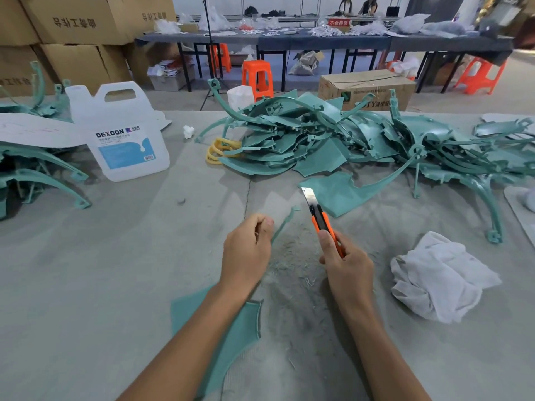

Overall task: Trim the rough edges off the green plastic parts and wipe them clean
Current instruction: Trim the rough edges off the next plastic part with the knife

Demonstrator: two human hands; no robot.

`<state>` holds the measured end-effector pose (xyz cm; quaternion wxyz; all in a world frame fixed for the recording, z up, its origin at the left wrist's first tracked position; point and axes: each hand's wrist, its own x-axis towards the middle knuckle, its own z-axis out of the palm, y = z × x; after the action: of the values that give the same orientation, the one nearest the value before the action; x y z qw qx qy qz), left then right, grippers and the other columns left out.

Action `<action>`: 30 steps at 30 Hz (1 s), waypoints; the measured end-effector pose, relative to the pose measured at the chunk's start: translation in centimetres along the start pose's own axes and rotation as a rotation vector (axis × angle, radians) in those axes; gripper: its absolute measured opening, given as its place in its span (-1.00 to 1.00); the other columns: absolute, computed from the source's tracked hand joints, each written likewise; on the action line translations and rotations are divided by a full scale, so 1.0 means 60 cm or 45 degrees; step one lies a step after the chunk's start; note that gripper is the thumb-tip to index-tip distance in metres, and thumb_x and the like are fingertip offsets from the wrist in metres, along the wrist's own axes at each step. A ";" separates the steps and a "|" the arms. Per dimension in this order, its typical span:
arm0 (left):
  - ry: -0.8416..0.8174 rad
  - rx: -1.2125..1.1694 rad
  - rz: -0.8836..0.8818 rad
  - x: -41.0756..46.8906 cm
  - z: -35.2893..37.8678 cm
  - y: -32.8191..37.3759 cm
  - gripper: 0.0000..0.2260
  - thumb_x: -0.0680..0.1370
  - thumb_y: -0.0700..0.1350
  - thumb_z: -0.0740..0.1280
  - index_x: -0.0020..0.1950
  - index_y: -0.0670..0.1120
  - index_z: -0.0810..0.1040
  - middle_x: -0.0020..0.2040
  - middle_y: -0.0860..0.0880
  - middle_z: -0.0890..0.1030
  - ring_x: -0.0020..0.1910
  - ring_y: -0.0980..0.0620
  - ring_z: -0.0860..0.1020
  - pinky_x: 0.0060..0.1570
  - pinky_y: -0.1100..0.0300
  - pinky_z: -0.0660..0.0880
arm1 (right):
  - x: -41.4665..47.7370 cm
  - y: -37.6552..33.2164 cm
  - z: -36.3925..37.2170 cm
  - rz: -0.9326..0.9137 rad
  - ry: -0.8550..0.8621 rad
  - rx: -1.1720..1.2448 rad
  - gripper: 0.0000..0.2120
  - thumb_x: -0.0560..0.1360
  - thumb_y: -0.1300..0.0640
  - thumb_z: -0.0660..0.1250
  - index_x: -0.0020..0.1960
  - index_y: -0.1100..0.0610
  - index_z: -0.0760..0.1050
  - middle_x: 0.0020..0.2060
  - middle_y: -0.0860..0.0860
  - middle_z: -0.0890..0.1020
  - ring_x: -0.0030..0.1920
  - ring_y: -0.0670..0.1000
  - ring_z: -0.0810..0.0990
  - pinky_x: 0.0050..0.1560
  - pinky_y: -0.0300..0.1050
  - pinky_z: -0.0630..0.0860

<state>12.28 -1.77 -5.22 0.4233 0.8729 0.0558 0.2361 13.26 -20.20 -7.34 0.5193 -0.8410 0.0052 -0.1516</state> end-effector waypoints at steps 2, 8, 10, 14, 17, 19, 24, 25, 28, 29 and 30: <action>-0.097 0.073 0.071 0.002 -0.001 0.004 -0.87 0.63 0.09 0.28 0.03 0.09 0.59 -0.14 0.17 0.57 -0.18 0.24 0.50 -0.16 0.29 0.42 | 0.001 0.001 0.000 -0.004 0.010 -0.002 -0.82 0.61 -0.29 0.22 0.04 -0.27 0.54 -0.33 -0.13 0.64 -0.36 -0.07 0.58 -0.29 -0.01 0.54; -0.054 0.028 0.199 -0.015 0.013 0.026 -0.81 0.63 0.01 0.23 0.09 0.04 0.62 -0.05 0.16 0.58 -0.11 0.19 0.51 -0.08 0.25 0.43 | -0.001 -0.001 0.001 0.003 0.022 0.033 -0.79 0.61 -0.29 0.23 -0.11 -0.28 0.56 -0.35 -0.15 0.64 -0.37 -0.09 0.60 -0.31 -0.06 0.52; 0.001 -0.012 0.245 -0.025 0.015 0.031 -0.81 0.59 -0.05 0.24 0.10 0.00 0.62 -0.05 0.15 0.58 -0.12 0.22 0.51 -0.08 0.25 0.45 | 0.000 -0.001 0.001 0.009 0.035 0.049 -0.77 0.61 -0.28 0.24 -0.10 -0.23 0.57 -0.37 -0.14 0.64 -0.39 -0.09 0.59 -0.33 -0.08 0.51; 0.019 0.160 0.376 -0.033 0.017 0.038 -0.74 0.51 0.01 0.44 0.17 0.01 0.55 -0.04 0.14 0.50 -0.14 0.22 0.44 -0.25 0.14 0.54 | 0.001 -0.001 0.000 0.001 0.048 0.072 -0.82 0.61 -0.26 0.25 -0.11 -0.31 0.57 -0.37 -0.12 0.64 -0.42 -0.07 0.57 -0.36 -0.08 0.50; 0.039 0.222 0.443 -0.026 0.019 0.049 -0.68 0.48 0.09 0.50 0.13 -0.01 0.54 -0.04 0.09 0.54 -0.11 0.15 0.52 -0.31 0.16 0.52 | 0.000 -0.001 0.000 -0.002 0.040 0.078 -0.82 0.61 -0.28 0.24 -0.09 -0.32 0.56 -0.36 -0.13 0.64 -0.41 -0.07 0.59 -0.35 -0.05 0.54; 0.088 0.215 0.470 -0.019 0.024 0.056 -0.74 0.49 0.05 0.51 0.05 -0.07 0.59 -0.09 0.06 0.59 -0.16 0.09 0.56 -0.31 0.13 0.55 | 0.001 0.001 0.001 0.009 0.035 0.074 -0.79 0.61 -0.28 0.23 -0.08 -0.26 0.57 -0.35 -0.14 0.65 -0.39 -0.07 0.60 -0.30 0.00 0.58; 0.105 0.167 0.485 -0.024 0.033 0.050 -0.86 0.57 -0.07 0.46 0.00 -0.15 0.67 -0.15 0.00 0.66 -0.21 0.02 0.60 -0.24 0.07 0.58 | 0.003 0.005 0.002 0.030 0.038 0.089 -0.76 0.61 -0.26 0.25 -0.08 -0.17 0.59 -0.38 -0.12 0.64 -0.41 -0.08 0.59 -0.27 0.05 0.59; 0.078 0.174 0.484 -0.026 0.034 0.047 -0.86 0.58 -0.09 0.45 0.02 -0.15 0.68 -0.14 -0.01 0.66 -0.20 0.01 0.60 -0.23 0.07 0.58 | 0.003 0.005 0.001 0.030 0.035 0.091 -0.75 0.61 -0.26 0.25 -0.08 -0.15 0.59 -0.38 -0.11 0.63 -0.41 -0.07 0.59 -0.27 0.06 0.59; -0.018 0.144 0.432 -0.024 0.035 0.042 -0.86 0.61 -0.12 0.40 0.08 -0.15 0.68 -0.07 -0.03 0.69 -0.12 0.01 0.62 -0.10 0.17 0.57 | 0.004 0.005 0.001 0.027 0.027 0.092 -0.70 0.61 -0.26 0.26 -0.09 -0.08 0.59 -0.39 -0.09 0.63 -0.40 -0.04 0.59 -0.26 0.10 0.59; -0.037 0.105 0.387 -0.023 0.034 0.041 -0.87 0.61 -0.13 0.39 0.09 -0.14 0.68 -0.05 -0.02 0.69 -0.09 0.03 0.62 -0.06 0.28 0.53 | 0.004 0.005 0.001 0.031 0.033 0.093 -0.69 0.61 -0.25 0.26 -0.11 -0.06 0.58 -0.39 -0.08 0.63 -0.40 -0.03 0.59 -0.24 0.11 0.59; -0.049 0.050 0.321 -0.023 0.031 0.040 -0.88 0.61 -0.14 0.39 0.09 -0.12 0.68 -0.03 0.00 0.70 -0.07 0.06 0.62 -0.03 0.37 0.48 | 0.005 0.005 0.000 0.035 0.039 0.094 -0.69 0.61 -0.24 0.26 -0.12 -0.05 0.58 -0.39 -0.08 0.63 -0.39 -0.03 0.59 -0.24 0.12 0.59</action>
<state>11.68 -5.06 -4.88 0.3742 0.8855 -0.0578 0.2694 13.58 -20.35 -7.53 0.5520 -0.8186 0.0193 -0.1574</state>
